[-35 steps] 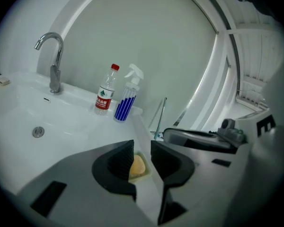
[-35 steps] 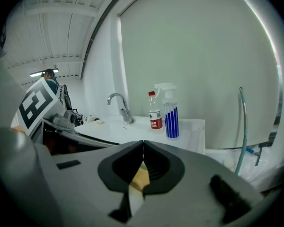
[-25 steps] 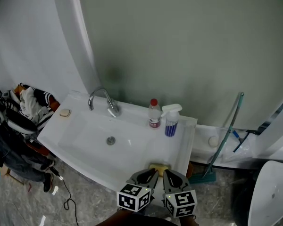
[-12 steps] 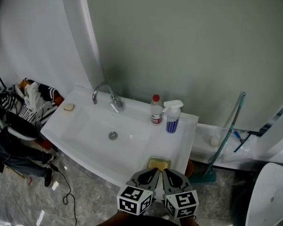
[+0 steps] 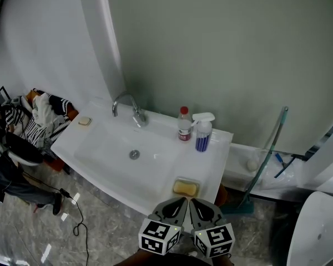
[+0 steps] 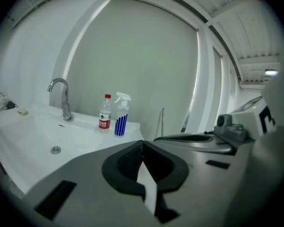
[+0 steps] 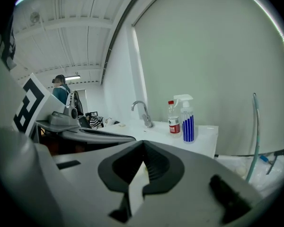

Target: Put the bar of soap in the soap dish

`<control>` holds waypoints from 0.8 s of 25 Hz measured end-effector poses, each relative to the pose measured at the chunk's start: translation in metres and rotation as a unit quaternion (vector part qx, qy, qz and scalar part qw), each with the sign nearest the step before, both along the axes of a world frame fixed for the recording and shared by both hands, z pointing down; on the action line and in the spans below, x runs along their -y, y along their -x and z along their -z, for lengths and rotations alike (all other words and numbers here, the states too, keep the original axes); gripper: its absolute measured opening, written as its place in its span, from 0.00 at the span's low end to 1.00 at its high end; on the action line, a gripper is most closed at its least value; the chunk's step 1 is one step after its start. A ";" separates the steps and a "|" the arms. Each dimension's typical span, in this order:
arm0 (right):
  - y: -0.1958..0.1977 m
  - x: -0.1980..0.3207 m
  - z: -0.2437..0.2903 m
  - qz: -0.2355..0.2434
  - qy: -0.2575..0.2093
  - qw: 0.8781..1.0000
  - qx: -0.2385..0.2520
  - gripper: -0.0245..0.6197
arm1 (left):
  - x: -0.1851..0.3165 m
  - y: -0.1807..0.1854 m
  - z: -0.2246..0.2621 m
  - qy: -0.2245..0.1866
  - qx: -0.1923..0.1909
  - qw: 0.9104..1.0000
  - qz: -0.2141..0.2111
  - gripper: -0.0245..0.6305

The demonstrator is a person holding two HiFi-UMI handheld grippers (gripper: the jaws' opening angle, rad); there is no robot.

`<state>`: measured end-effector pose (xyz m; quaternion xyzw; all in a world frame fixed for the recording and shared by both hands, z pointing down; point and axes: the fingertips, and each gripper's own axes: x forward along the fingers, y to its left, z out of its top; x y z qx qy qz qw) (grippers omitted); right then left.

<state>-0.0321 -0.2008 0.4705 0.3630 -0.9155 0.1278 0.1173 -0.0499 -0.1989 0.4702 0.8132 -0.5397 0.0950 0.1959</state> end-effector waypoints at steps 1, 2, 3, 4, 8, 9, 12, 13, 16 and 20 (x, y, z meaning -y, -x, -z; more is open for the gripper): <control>-0.001 -0.002 0.001 0.001 0.000 1.000 0.000 0.05 | -0.002 -0.001 0.001 -0.002 0.001 1.000 0.002 0.05; -0.002 -0.004 0.001 0.001 -0.001 1.000 0.000 0.05 | -0.003 -0.002 0.002 -0.004 0.001 1.000 0.005 0.05; -0.004 -0.005 0.002 0.002 -0.001 1.000 0.000 0.05 | -0.005 -0.003 0.002 -0.005 0.002 1.000 0.007 0.05; -0.006 -0.006 0.001 0.001 -0.002 1.000 -0.001 0.05 | -0.006 -0.003 0.002 -0.006 0.004 1.000 0.009 0.05; -0.012 -0.009 0.002 -0.001 -0.006 1.000 -0.004 0.05 | -0.008 -0.008 0.002 -0.006 0.005 1.000 0.012 0.05; -0.013 -0.010 0.003 -0.001 -0.007 1.000 -0.004 0.05 | -0.009 -0.009 0.002 -0.006 0.005 1.000 0.012 0.05; -0.016 -0.010 0.003 -0.003 -0.009 1.000 -0.005 0.05 | -0.010 -0.012 0.002 -0.007 0.006 1.000 0.010 0.05; -0.017 -0.010 0.003 -0.004 -0.009 1.000 -0.005 0.05 | -0.010 -0.012 0.003 -0.007 0.006 1.000 0.010 0.05; -0.018 -0.009 0.003 -0.003 -0.009 1.000 -0.005 0.05 | -0.009 -0.013 0.003 -0.007 0.006 1.000 0.010 0.05; -0.018 -0.011 0.002 -0.003 -0.008 1.000 -0.006 0.05 | -0.010 -0.013 0.003 -0.008 0.005 1.000 0.011 0.05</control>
